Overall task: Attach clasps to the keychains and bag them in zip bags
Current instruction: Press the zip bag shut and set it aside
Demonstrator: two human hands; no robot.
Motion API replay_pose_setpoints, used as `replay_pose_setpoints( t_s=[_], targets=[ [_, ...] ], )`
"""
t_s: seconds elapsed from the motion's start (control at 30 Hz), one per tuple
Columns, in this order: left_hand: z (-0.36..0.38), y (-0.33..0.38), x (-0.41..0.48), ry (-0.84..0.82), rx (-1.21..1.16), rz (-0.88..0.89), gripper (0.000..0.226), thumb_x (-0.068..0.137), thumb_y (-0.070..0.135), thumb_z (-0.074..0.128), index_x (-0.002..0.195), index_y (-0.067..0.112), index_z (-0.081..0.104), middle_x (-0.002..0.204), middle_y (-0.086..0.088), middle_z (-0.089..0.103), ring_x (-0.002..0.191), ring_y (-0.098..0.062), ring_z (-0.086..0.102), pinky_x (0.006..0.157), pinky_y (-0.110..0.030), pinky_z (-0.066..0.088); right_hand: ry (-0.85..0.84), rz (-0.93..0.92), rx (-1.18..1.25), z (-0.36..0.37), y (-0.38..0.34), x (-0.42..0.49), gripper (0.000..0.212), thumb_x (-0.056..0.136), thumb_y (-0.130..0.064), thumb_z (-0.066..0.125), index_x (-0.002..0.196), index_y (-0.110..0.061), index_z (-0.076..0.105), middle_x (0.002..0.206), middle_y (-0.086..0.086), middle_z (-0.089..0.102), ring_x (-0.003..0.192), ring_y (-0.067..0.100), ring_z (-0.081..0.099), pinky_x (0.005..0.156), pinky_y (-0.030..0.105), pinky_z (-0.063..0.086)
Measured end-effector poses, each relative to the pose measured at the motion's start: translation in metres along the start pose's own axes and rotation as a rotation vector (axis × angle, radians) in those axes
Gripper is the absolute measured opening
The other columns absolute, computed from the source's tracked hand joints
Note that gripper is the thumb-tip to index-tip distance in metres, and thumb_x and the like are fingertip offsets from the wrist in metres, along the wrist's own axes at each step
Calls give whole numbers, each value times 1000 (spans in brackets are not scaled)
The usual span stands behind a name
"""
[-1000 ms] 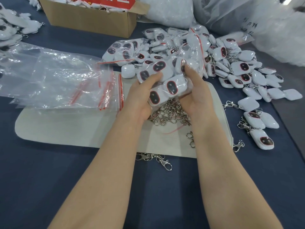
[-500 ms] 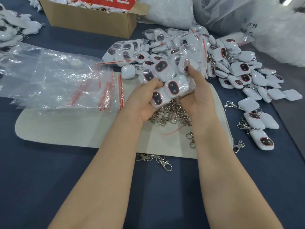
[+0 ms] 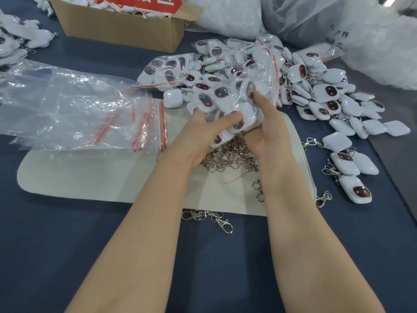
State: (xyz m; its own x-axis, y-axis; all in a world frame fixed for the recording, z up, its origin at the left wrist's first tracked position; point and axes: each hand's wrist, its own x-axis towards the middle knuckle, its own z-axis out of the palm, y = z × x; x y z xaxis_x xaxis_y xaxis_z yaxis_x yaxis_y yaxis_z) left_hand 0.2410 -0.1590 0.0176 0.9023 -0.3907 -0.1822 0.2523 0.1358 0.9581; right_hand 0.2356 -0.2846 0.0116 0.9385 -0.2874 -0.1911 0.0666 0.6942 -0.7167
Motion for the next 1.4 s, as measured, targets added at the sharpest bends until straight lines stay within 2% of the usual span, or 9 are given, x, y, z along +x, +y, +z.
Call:
replay_pose_setpoints(
  t_s=[0.17, 0.33, 0.43, 0.57, 0.67, 0.8, 0.97, 1.13, 1.4],
  targets=[
    [-1, -1, -1, 17, 41, 24, 38, 79, 13, 73, 114, 16, 60, 109, -1, 70, 102, -22, 65, 90, -42, 47, -17, 6, -3, 2, -2, -5, 22, 98, -17, 51, 108, -3, 64, 99, 14, 70, 93, 28, 66, 92, 43, 51],
    [-8, 3, -1, -43, -199, 70, 37, 79, 4, 68, 114, 14, 59, 99, -1, 71, 81, -10, 69, 65, -21, 54, -39, 15, 5, 5, -7, -10, 30, 94, -24, 54, 116, -4, 58, 99, 13, 67, 86, 25, 66, 81, 36, 54],
    [-11, 4, 0, -74, -274, 88, 38, 76, 6, 67, 112, 15, 60, 99, -1, 71, 87, -13, 69, 73, -24, 55, -64, 15, 9, 6, -5, -12, 33, 90, -20, 59, 118, -3, 56, 98, 12, 65, 85, 24, 64, 80, 33, 53],
    [-10, 3, 0, -88, -307, 96, 33, 78, 4, 66, 109, 14, 60, 95, -1, 72, 85, -13, 69, 72, -23, 56, -110, 2, 6, 6, -5, -11, 11, 92, -9, 53, 92, -3, 61, 80, 9, 66, 75, 20, 62, 76, 28, 51],
    [-10, 2, 0, -87, -307, 108, 31, 78, 2, 65, 106, 14, 61, 97, -3, 72, 87, -14, 69, 75, -24, 56, -116, -11, -14, 6, -4, -10, 11, 92, -3, 50, 87, -1, 59, 74, 7, 65, 69, 17, 62, 69, 24, 53],
    [-11, 2, 1, -55, -320, 91, 24, 83, 4, 63, 106, 13, 63, 90, -1, 73, 80, -13, 69, 71, -23, 55, -152, -59, -61, 8, -2, -10, 10, 93, 1, 47, 95, -2, 57, 84, 9, 62, 74, 18, 59, 71, 27, 51],
    [-13, 7, 0, -16, -348, 22, 45, 87, 29, 62, 127, 9, 57, 107, -6, 70, 81, -13, 67, 63, -22, 52, -150, -81, -77, 9, 1, -11, 22, 94, 4, 45, 110, -4, 59, 96, 9, 63, 79, 15, 57, 72, 24, 50],
    [-12, 6, 0, 20, -375, -27, 50, 83, 26, 65, 128, 7, 57, 106, -6, 69, 77, -13, 67, 58, -20, 51, -107, -62, -55, 9, 3, -10, 41, 92, 8, 44, 132, 0, 51, 120, 16, 60, 94, 21, 59, 80, 28, 49],
    [-11, 4, 1, 20, -317, -3, 17, 88, 13, 63, 105, 11, 65, 85, -1, 74, 69, -12, 70, 54, -21, 52, -30, -76, -72, 11, 4, -10, 42, 92, -6, 57, 132, 6, 50, 120, 20, 61, 103, 28, 61, 92, 39, 50]
  ],
)
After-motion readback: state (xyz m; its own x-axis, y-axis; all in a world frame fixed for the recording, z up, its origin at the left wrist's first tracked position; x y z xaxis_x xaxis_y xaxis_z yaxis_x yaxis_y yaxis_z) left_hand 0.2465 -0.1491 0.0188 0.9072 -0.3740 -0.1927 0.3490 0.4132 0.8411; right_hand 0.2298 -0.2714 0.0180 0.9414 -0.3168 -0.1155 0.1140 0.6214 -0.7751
